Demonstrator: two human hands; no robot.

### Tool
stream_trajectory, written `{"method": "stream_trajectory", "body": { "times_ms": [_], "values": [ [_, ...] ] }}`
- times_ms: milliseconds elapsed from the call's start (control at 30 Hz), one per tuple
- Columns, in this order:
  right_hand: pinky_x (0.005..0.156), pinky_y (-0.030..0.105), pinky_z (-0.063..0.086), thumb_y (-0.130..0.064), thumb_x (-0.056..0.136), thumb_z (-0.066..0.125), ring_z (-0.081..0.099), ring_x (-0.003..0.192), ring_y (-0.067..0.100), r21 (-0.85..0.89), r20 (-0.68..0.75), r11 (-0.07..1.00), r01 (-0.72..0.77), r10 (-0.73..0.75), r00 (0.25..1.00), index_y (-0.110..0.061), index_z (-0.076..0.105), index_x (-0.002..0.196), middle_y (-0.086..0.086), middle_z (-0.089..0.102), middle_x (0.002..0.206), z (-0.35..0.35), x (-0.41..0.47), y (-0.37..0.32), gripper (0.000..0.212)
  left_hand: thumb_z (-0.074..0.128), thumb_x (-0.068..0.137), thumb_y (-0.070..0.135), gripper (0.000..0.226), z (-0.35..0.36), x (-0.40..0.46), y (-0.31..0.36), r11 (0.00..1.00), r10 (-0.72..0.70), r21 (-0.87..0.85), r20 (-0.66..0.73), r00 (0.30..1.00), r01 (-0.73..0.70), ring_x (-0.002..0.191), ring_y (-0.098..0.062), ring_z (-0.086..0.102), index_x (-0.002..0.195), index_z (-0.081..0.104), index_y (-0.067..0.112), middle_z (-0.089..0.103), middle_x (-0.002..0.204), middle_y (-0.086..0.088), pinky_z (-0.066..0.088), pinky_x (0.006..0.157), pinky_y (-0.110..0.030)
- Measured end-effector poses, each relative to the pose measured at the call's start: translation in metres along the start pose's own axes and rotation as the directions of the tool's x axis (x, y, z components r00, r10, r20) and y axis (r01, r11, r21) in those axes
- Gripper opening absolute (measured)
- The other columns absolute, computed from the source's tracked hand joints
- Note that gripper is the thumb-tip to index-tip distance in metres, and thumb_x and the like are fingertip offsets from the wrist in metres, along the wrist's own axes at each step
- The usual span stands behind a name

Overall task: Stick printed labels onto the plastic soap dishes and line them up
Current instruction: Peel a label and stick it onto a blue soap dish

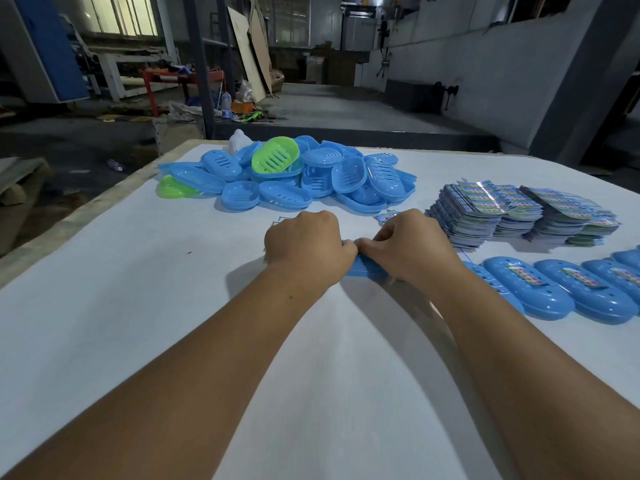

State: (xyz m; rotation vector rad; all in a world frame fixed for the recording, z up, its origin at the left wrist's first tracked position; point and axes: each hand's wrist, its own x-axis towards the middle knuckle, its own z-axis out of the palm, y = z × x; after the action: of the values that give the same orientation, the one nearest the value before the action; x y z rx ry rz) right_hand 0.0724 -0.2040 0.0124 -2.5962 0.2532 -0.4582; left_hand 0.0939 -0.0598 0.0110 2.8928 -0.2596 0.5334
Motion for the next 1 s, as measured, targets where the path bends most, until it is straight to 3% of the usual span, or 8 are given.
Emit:
{"method": "stream_trajectory", "body": {
  "times_ms": [100, 267, 467, 567, 667, 833, 933, 1000],
  "values": [
    [0.065, 0.037, 0.059, -0.051, 0.073, 0.077, 0.063, 0.055, 0.02, 0.015, 0.013, 1.0, -0.021, 0.02, 1.0, -0.016, 0.07, 0.064, 0.001, 0.067, 0.056, -0.001, 0.001, 0.0, 0.037, 0.055, 0.086, 0.057, 0.039, 0.003, 0.002, -0.006, 0.993, -0.044, -0.108, 0.056, 0.997, 0.05, 0.084, -0.025, 0.052, 0.105, 0.058, 0.023, 0.062, 0.097, 0.001, 0.037, 0.069, -0.033],
    [0.077, 0.036, 0.051, -0.062, 0.069, 0.079, 0.059, 0.09, 0.018, 0.055, 0.032, 0.996, -0.063, 0.061, 0.998, -0.024, 0.056, 0.101, -0.015, 0.051, 0.084, 0.001, 0.003, 0.005, 0.055, 0.065, 0.077, 0.067, 0.045, 0.009, 0.009, -0.019, 0.914, -0.11, -0.356, 0.241, 0.964, 0.194, 0.101, -0.022, 0.056, 0.099, 0.051, 0.03, 0.054, 0.1, 0.008, 0.041, 0.075, -0.034],
    [0.072, 0.033, 0.046, -0.062, 0.073, 0.078, 0.058, 0.088, 0.013, 0.148, 0.086, 0.985, -0.094, 0.082, 0.993, -0.026, 0.057, 0.103, -0.018, 0.05, 0.087, 0.005, 0.005, 0.011, 0.05, 0.065, 0.075, 0.069, 0.044, 0.012, 0.01, -0.023, 0.886, -0.108, -0.423, 0.211, 0.972, 0.19, 0.097, -0.017, 0.056, 0.097, 0.053, 0.033, 0.05, 0.088, 0.015, 0.042, 0.075, -0.034],
    [0.069, 0.031, 0.038, -0.051, 0.085, 0.071, 0.058, 0.089, 0.015, 0.23, -0.019, 0.973, -0.028, 0.033, 0.999, -0.028, 0.057, 0.104, -0.013, 0.053, 0.088, 0.003, 0.005, 0.012, 0.033, 0.057, 0.085, 0.064, 0.035, 0.015, 0.011, -0.024, 0.852, -0.126, -0.487, 0.162, 0.979, 0.191, 0.094, -0.017, 0.058, 0.089, 0.054, 0.03, 0.048, 0.081, 0.019, 0.044, 0.075, -0.034],
    [0.079, 0.027, 0.04, -0.041, 0.091, 0.065, 0.059, 0.095, 0.014, 0.262, -0.095, 0.961, 0.09, -0.067, 0.993, -0.031, 0.062, 0.116, -0.01, 0.061, 0.105, -0.003, 0.002, 0.007, 0.027, 0.05, 0.093, 0.059, 0.031, 0.015, 0.013, -0.027, 0.842, -0.156, -0.511, 0.078, 0.985, 0.174, 0.087, -0.019, 0.057, 0.087, 0.053, 0.03, 0.049, 0.078, 0.017, 0.04, 0.07, -0.034],
    [0.09, 0.023, 0.04, -0.031, 0.09, 0.067, 0.056, 0.119, 0.01, 0.154, 0.171, 0.936, 0.316, -0.341, 0.925, -0.039, 0.051, 0.142, -0.012, 0.058, 0.135, -0.002, -0.018, -0.007, 0.055, 0.044, 0.098, 0.056, 0.03, 0.016, 0.013, -0.035, 0.898, -0.132, -0.426, -0.027, 0.991, 0.108, 0.083, -0.022, 0.057, 0.095, 0.054, 0.028, 0.059, 0.087, 0.005, 0.039, 0.068, -0.034],
    [0.1, 0.033, 0.045, -0.03, 0.088, 0.063, 0.055, 0.122, 0.02, 0.015, 0.26, 0.924, 0.381, -0.372, 0.891, -0.042, 0.049, 0.143, -0.007, 0.058, 0.137, -0.006, -0.023, -0.013, 0.059, 0.044, 0.098, 0.056, 0.03, 0.02, 0.013, -0.038, 0.906, -0.116, -0.408, 0.015, 0.993, 0.112, 0.087, -0.024, 0.057, 0.094, 0.055, 0.028, 0.06, 0.09, 0.004, 0.042, 0.072, -0.035],
    [0.098, 0.034, 0.044, -0.04, 0.087, 0.062, 0.054, 0.12, 0.026, -0.108, 0.279, 0.915, 0.389, -0.347, 0.895, -0.043, 0.053, 0.139, -0.001, 0.058, 0.131, -0.012, -0.025, -0.012, 0.052, 0.045, 0.097, 0.056, 0.03, 0.022, 0.014, -0.039, 0.915, -0.11, -0.387, 0.033, 0.993, 0.114, 0.087, -0.024, 0.056, 0.093, 0.055, 0.028, 0.059, 0.092, 0.004, 0.042, 0.074, -0.035]
  ]
}}
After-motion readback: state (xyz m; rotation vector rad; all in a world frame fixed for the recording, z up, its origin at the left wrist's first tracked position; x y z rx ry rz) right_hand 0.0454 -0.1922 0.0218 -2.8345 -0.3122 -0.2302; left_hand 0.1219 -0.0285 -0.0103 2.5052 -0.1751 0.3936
